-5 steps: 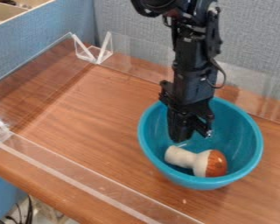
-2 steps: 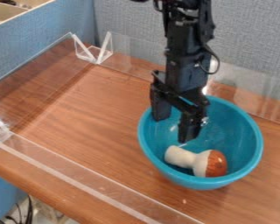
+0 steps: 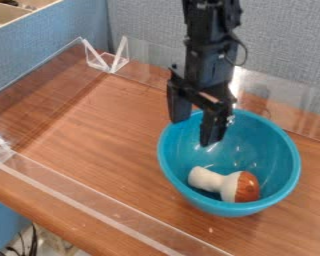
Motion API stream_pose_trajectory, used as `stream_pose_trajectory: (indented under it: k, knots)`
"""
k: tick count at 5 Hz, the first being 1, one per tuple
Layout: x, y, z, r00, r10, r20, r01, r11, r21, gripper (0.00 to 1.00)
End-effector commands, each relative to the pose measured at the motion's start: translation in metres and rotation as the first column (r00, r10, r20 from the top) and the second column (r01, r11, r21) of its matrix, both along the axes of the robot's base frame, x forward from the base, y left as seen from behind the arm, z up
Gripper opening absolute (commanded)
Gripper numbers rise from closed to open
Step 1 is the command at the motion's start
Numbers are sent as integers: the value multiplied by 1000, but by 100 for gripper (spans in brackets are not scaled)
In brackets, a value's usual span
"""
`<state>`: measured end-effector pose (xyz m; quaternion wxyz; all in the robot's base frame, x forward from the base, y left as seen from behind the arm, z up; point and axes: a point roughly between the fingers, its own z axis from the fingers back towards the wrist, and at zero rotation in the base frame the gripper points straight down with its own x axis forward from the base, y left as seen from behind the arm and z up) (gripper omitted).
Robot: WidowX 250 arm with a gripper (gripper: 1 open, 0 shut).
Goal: Put the mushroom in the blue bowl
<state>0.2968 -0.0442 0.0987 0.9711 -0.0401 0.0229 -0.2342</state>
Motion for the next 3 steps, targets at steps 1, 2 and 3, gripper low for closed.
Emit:
stream_pose_trajectory:
  k: [1, 2, 3]
  knots:
    - [8, 9, 40, 995, 24, 95, -24, 1000, -4, 100]
    - [8, 17, 47, 995, 48, 83, -49, 999, 10, 100]
    - [9, 32, 61, 993, 81, 82, -84, 996, 31, 100]
